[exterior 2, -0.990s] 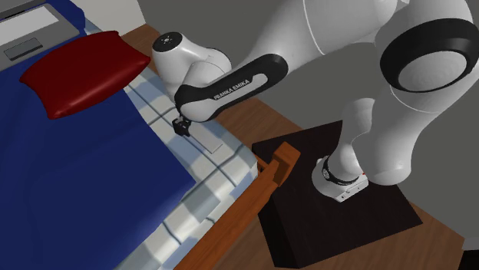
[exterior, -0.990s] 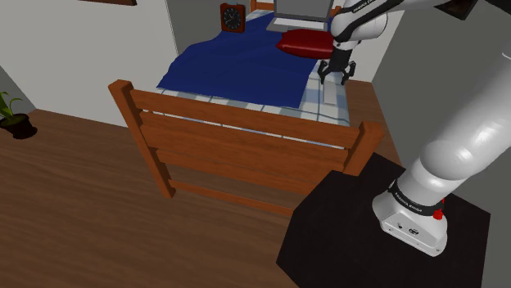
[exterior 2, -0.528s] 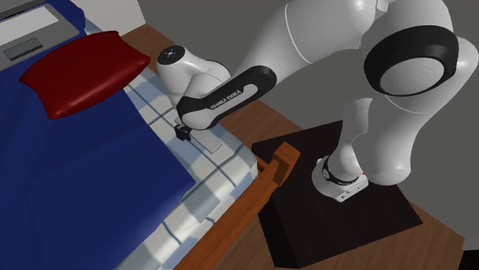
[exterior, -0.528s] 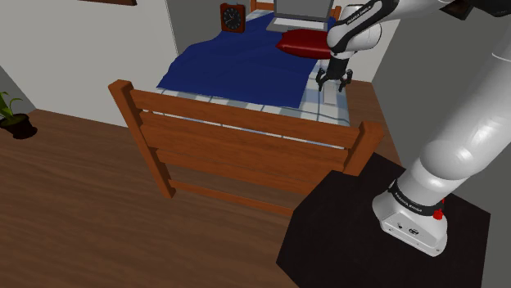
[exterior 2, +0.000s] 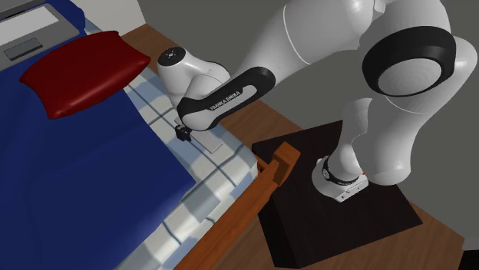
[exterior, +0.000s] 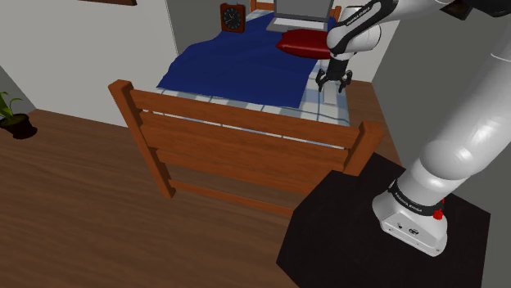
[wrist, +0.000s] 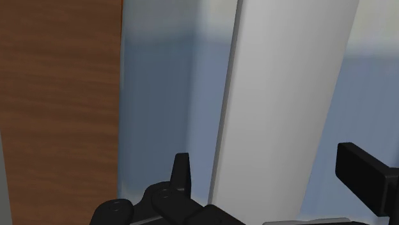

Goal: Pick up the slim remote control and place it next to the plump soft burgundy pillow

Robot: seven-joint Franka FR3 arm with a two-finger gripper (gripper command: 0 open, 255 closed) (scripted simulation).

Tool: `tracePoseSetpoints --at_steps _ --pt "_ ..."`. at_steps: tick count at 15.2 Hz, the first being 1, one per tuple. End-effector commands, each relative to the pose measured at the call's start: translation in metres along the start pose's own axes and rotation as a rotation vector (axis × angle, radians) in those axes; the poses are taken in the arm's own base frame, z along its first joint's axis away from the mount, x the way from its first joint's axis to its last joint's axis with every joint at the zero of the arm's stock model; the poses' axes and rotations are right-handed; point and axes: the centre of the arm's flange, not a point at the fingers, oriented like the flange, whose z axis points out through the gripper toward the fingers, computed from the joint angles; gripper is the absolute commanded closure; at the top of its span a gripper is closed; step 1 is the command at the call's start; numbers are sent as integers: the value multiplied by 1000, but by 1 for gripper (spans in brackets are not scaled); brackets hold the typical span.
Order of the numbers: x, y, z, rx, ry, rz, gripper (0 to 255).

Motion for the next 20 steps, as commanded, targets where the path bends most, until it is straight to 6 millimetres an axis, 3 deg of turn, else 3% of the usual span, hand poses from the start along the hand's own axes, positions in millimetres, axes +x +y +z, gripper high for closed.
tracePoseSetpoints --at_steps 1,10,20 --pt "0 0 0 0 0 0 255" --pt "0 0 0 0 0 0 255" --pt "0 1 -53 0 0 0 255"
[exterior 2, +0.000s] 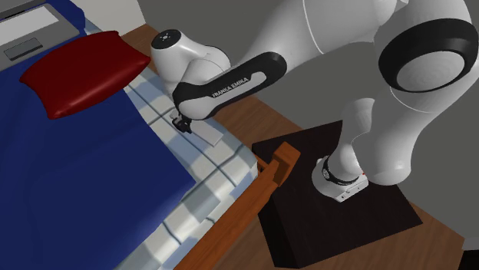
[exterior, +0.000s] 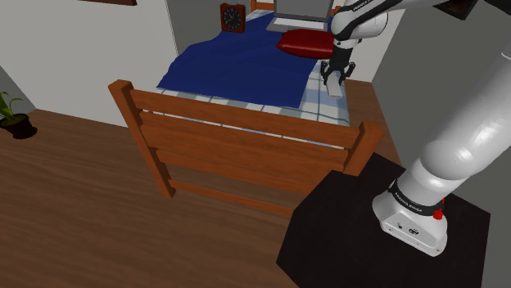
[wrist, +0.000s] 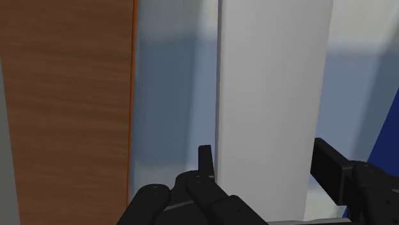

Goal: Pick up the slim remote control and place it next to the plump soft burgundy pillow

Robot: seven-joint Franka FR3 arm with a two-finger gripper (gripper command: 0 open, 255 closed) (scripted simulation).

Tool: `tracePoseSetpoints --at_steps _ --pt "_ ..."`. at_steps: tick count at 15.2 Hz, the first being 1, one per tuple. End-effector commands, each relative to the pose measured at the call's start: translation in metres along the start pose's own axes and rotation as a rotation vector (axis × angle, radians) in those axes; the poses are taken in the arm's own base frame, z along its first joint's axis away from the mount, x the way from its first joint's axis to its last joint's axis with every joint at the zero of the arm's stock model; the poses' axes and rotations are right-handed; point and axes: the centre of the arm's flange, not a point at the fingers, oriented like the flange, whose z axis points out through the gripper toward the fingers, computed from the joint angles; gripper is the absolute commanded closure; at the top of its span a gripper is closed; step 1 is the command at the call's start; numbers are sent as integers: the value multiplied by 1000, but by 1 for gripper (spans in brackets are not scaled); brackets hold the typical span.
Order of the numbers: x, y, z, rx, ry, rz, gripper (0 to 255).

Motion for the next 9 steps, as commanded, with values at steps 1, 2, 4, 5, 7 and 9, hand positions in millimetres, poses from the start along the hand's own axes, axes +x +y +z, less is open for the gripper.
tracePoseSetpoints --at_steps 1,2,4,5,7,9 --pt "1 0 -12 0 0 0 255" --pt "1 1 -18 0 0 0 255" --pt "1 1 -28 0 0 0 255" --pt "1 1 -33 0 0 0 255" --pt "1 1 -44 0 0 0 255" --pt "1 1 -55 0 0 0 255"
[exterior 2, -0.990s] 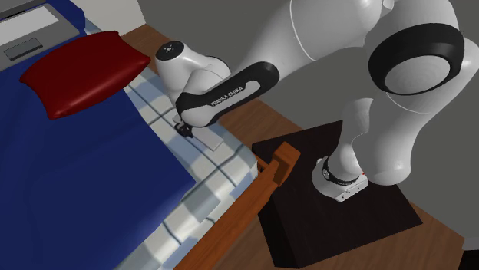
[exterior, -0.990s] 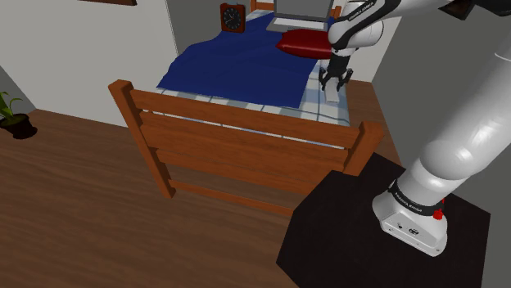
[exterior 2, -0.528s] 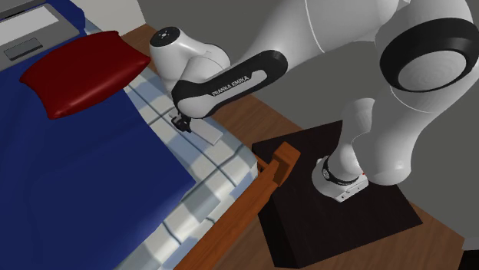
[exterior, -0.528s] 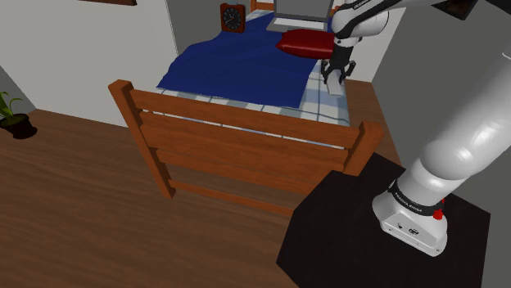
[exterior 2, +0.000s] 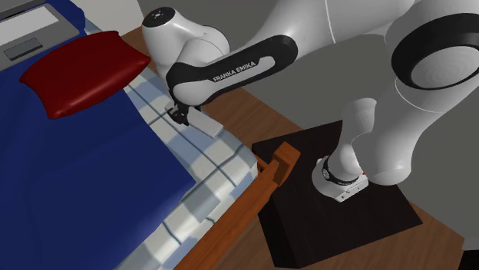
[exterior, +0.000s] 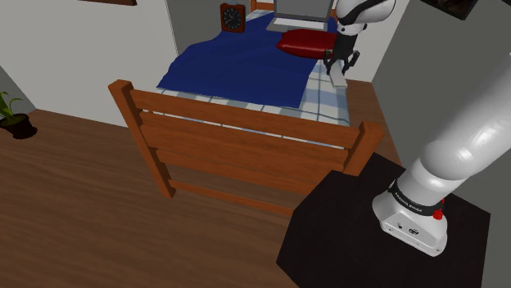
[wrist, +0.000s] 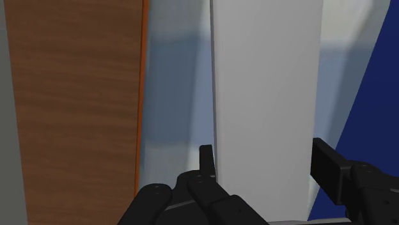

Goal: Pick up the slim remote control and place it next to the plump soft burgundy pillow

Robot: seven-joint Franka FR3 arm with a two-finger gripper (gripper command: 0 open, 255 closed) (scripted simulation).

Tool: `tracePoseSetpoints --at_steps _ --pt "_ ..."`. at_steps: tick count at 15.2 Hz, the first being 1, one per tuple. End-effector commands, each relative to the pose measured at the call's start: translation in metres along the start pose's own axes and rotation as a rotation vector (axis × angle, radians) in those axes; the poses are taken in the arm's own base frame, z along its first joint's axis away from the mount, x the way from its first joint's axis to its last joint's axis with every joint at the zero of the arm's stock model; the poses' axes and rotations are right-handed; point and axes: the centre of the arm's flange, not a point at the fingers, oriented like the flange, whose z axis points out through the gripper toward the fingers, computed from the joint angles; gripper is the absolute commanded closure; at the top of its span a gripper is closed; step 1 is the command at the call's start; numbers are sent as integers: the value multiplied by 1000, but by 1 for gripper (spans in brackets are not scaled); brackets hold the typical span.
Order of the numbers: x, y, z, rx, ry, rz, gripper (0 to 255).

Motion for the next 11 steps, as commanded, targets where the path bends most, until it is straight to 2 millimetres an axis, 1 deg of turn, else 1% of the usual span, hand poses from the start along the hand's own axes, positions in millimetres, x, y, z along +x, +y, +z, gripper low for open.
tracePoseSetpoints --at_steps 1,11 --pt "-1 0 -12 0 0 0 255" --pt "0 1 -65 0 0 0 255"
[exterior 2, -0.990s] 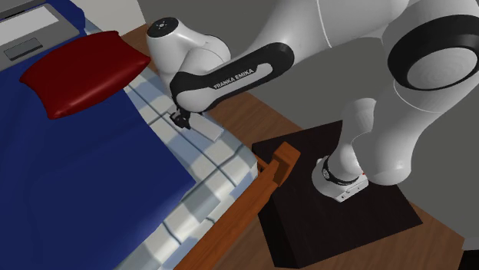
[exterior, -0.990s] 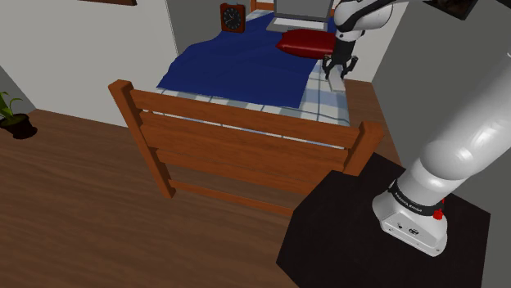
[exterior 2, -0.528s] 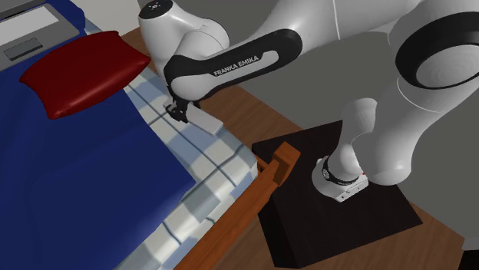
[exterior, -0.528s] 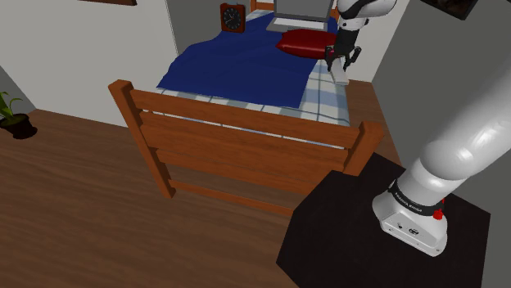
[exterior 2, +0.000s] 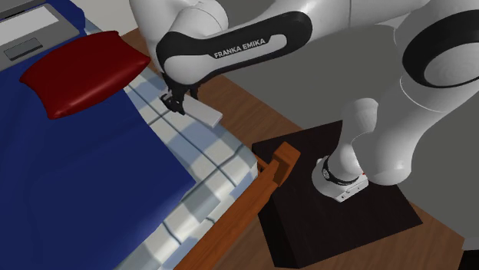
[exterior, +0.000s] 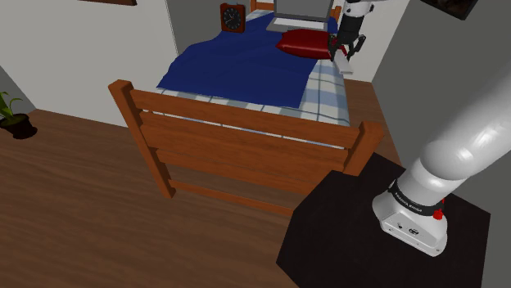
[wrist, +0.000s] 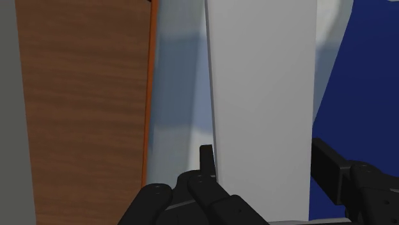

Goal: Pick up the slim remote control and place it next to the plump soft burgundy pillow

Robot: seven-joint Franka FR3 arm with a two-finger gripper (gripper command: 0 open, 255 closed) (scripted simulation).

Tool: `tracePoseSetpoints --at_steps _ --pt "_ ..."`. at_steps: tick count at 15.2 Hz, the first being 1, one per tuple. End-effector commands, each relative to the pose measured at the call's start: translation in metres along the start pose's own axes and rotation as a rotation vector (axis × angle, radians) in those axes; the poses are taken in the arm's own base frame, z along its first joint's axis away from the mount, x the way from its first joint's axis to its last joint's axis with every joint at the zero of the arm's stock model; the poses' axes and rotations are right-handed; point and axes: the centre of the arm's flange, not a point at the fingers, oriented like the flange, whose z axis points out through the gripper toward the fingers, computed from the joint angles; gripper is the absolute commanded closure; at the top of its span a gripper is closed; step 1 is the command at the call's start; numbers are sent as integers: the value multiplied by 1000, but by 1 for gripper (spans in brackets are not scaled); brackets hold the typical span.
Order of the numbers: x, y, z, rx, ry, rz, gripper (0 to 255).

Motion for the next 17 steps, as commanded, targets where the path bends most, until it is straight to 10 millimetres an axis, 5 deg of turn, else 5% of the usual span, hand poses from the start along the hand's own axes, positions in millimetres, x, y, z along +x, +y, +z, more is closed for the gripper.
tracePoseSetpoints --at_steps 1,5,17 --pt "0 1 -9 0 0 0 255" --pt "0 1 -27 0 0 0 255" --pt "152 -43 -27 0 0 0 255"
